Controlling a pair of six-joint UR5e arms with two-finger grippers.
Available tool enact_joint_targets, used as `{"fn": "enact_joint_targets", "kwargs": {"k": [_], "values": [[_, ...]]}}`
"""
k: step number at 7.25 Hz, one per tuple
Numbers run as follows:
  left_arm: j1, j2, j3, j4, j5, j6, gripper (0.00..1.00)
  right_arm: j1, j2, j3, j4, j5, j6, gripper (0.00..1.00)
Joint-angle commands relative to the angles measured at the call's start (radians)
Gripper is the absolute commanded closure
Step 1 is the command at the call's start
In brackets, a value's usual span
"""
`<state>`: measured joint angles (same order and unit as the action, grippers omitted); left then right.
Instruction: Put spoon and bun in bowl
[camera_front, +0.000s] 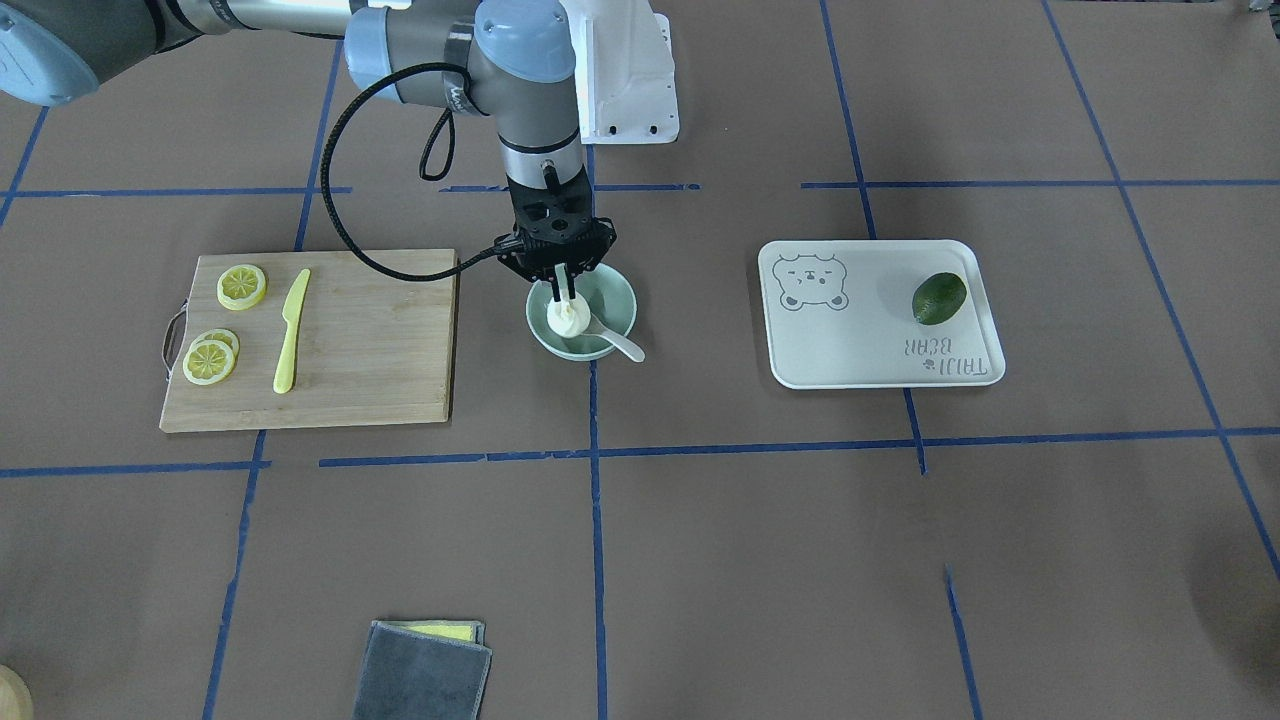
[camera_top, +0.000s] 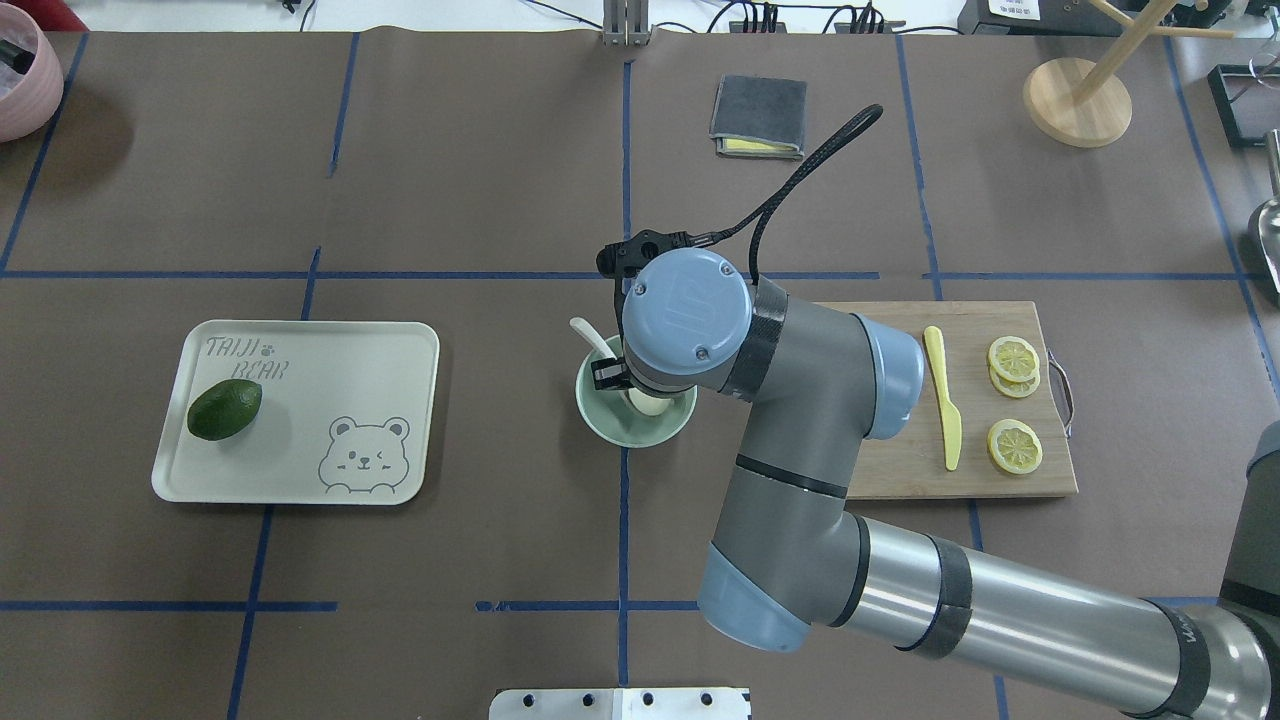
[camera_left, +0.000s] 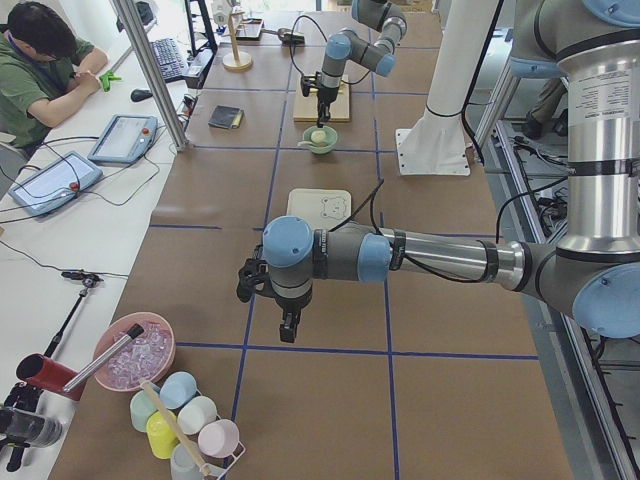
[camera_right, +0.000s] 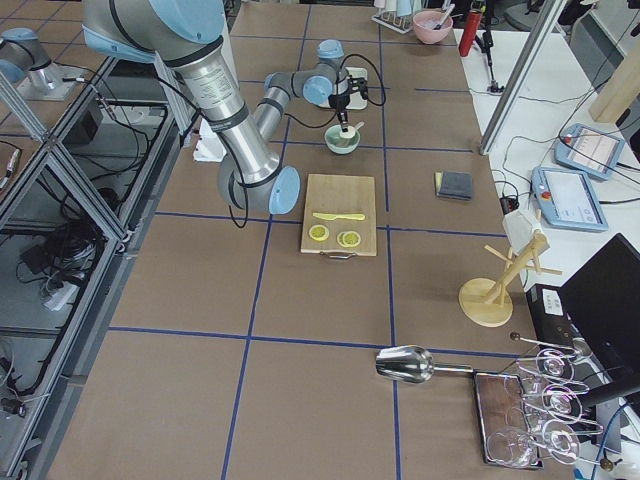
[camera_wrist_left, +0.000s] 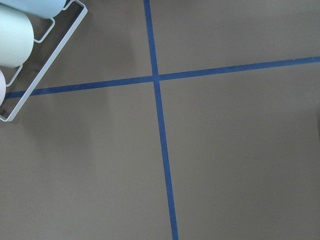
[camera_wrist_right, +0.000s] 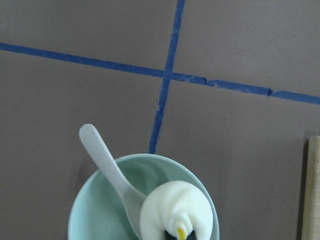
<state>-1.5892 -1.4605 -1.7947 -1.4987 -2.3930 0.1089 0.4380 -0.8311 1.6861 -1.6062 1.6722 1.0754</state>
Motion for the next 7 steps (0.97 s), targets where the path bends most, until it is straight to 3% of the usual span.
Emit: {"fn": "enact_joint_targets", "kwargs": {"k": [1,2,4,7], "values": [[0.000,-0.003,0.000,0.000,0.000,0.000,0.00,-0.008,-0.002,0.004,-0.001,-0.017,-0.012,0.00],[0.000,-0.004,0.003,0.000,-0.002,0.000,0.00,0.016,-0.002,0.021,-0.004,-0.005,-0.020,0.00],[0.000,0.002,0.003,0.000,0.000,0.000,0.00,0.167,-0.022,0.027,-0.004,0.154,-0.151,0.00],[0.000,0.003,0.018,0.002,0.001,0.000,0.00,0.478,-0.208,0.026,0.005,0.389,-0.638,0.00]]}}
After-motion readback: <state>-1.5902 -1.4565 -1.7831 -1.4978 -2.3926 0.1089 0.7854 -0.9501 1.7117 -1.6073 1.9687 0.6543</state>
